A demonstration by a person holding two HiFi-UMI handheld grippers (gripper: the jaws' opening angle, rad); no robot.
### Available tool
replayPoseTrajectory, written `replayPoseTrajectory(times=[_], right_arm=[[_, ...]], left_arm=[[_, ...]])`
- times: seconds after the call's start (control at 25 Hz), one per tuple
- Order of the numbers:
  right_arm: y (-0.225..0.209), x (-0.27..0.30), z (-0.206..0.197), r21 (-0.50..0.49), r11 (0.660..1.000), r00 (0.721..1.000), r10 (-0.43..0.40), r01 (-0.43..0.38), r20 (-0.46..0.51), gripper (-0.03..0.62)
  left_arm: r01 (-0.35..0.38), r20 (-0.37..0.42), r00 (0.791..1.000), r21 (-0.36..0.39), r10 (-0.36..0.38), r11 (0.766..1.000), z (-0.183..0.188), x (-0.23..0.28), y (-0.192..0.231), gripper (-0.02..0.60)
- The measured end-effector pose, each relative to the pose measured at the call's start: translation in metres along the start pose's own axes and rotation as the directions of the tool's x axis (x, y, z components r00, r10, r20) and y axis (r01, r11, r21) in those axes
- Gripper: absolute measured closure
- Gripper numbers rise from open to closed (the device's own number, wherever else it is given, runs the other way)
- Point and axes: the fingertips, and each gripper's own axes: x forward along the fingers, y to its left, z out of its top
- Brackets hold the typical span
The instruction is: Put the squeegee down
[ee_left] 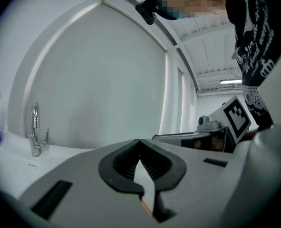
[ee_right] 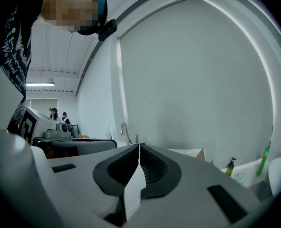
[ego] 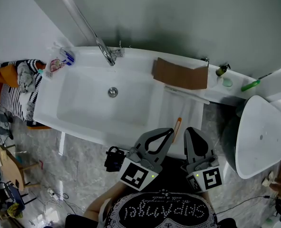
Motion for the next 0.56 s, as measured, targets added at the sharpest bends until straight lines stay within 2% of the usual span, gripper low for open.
replayPoseTrajectory(times=[0.24, 0.44, 0.56], right_arm=[[-0.0010, -0.0006, -0.0007, 0.007, 1.000, 1.000, -0.002, 0.002, -0.002, 0.569], [-0.0050, -0.0018, -0.0003, -0.041, 0.999, 1.000, 0.002, -0.001, 0.021, 0.569], [-0.0060, -0.0024, -0.0016, -0.033, 0.999, 1.000, -0.004, 0.004, 0.017, 0.569]], left_arm=[[-0.007, 0.012, 1.000, -0.008, 0.007, 1.000, 0.0014, 0.0004, 0.0005, 0.577], [-0.001, 0.003, 1.000, 0.003, 0.001, 1.000, 0.0001, 0.0004, -0.0002, 0.577], [-0.001, -0.001, 1.000, -0.001, 0.001, 1.000, -0.0012, 0.0004, -0.0014, 0.577]])
